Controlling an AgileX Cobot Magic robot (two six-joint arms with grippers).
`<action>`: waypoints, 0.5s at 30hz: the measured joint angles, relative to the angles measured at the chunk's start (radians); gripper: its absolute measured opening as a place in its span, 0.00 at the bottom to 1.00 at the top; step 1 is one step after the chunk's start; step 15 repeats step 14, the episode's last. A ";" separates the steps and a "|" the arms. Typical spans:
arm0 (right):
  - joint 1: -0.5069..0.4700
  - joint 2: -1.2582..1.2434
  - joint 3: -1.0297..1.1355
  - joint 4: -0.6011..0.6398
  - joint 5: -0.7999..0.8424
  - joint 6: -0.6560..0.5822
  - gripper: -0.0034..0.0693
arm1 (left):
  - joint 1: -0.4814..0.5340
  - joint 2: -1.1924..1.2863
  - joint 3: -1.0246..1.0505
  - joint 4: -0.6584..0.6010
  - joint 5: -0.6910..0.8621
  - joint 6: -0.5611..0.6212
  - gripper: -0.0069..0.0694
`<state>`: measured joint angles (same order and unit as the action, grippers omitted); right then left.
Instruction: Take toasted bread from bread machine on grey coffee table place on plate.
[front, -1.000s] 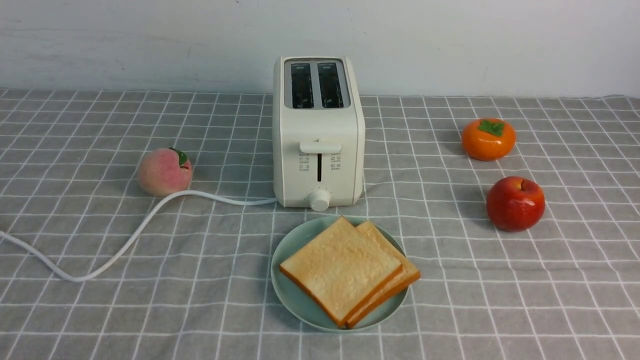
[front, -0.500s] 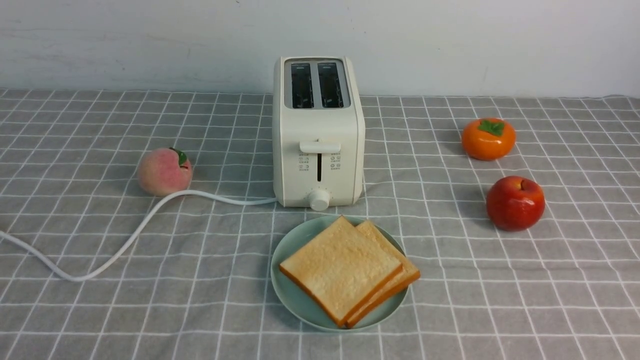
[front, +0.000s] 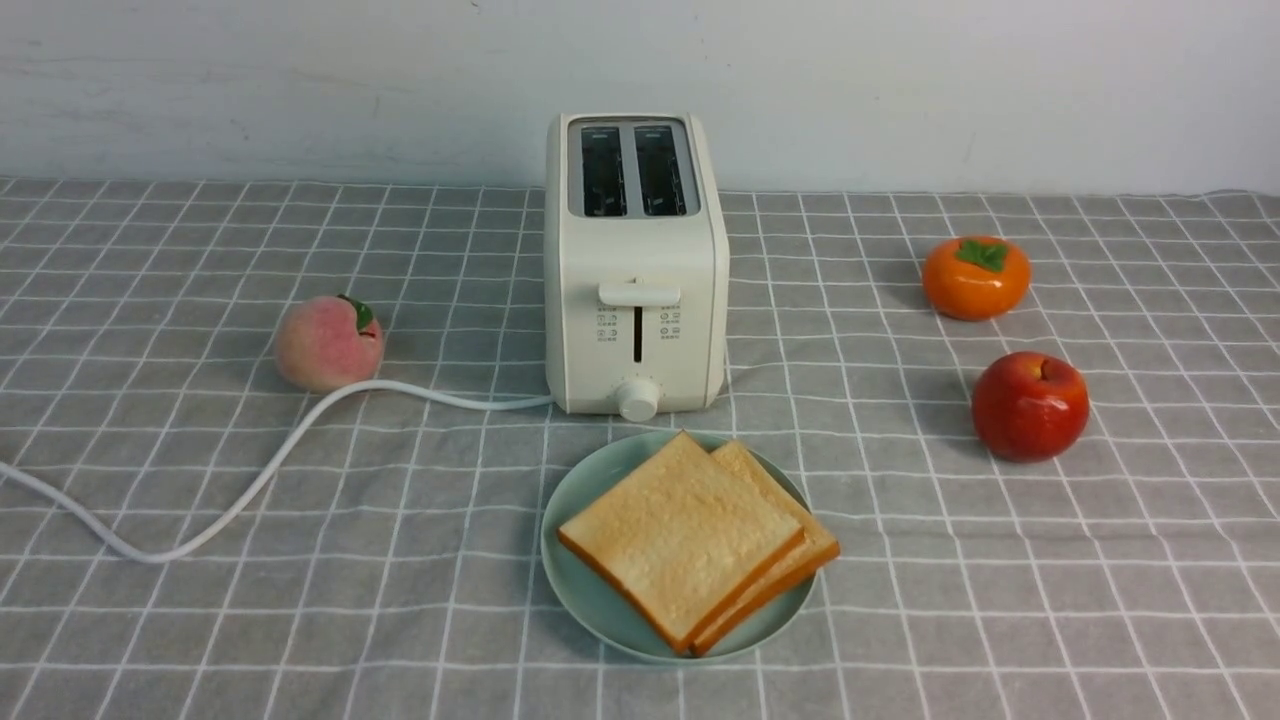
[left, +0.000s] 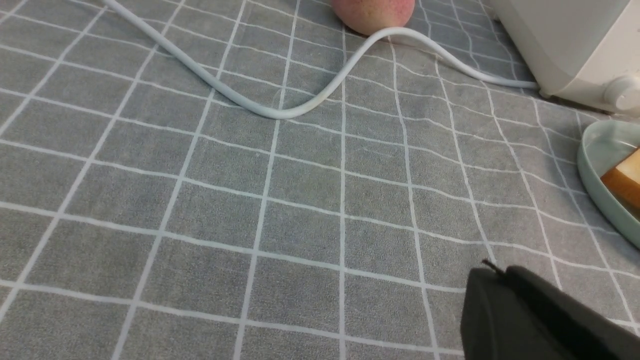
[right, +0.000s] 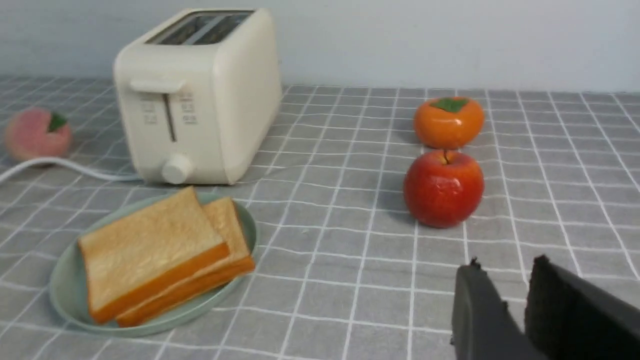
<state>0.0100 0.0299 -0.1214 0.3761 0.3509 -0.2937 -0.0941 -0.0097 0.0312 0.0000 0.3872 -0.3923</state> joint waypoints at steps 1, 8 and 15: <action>-0.008 -0.007 0.026 0.004 -0.026 0.001 0.28 | 0.000 0.000 0.000 0.000 0.000 0.000 0.09; -0.046 -0.039 0.138 -0.069 0.047 0.019 0.30 | 0.000 -0.001 0.000 0.000 0.002 0.000 0.09; -0.036 -0.039 0.135 -0.079 0.058 0.142 0.30 | 0.000 -0.001 0.000 0.000 0.003 0.000 0.10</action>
